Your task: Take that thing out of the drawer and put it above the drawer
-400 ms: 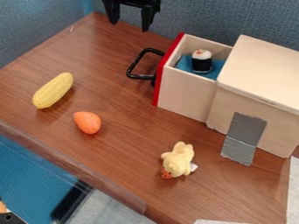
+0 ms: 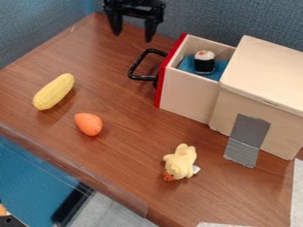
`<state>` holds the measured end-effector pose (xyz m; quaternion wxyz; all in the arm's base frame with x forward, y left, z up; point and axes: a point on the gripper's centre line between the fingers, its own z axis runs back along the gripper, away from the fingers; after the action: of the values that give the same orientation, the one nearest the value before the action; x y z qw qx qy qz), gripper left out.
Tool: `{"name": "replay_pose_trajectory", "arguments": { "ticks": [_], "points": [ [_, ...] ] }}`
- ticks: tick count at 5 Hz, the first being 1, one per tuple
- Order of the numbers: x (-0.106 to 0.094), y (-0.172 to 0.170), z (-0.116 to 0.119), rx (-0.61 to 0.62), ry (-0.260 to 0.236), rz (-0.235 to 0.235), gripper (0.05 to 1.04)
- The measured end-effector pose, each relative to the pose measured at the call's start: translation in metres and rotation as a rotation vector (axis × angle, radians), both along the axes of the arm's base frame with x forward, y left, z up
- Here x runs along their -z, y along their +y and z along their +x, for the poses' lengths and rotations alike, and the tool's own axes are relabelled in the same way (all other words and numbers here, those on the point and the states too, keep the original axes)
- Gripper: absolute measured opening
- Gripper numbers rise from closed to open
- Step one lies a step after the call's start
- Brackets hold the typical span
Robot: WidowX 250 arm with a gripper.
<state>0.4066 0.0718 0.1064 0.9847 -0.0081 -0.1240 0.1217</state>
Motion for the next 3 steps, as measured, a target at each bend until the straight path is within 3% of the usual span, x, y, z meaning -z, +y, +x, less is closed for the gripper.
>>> {"name": "replay_pose_trajectory", "arguments": {
  "ticks": [3],
  "points": [
    [-0.022,-0.064,0.021,0.087,-0.066,-0.034,1.000]
  ]
}}
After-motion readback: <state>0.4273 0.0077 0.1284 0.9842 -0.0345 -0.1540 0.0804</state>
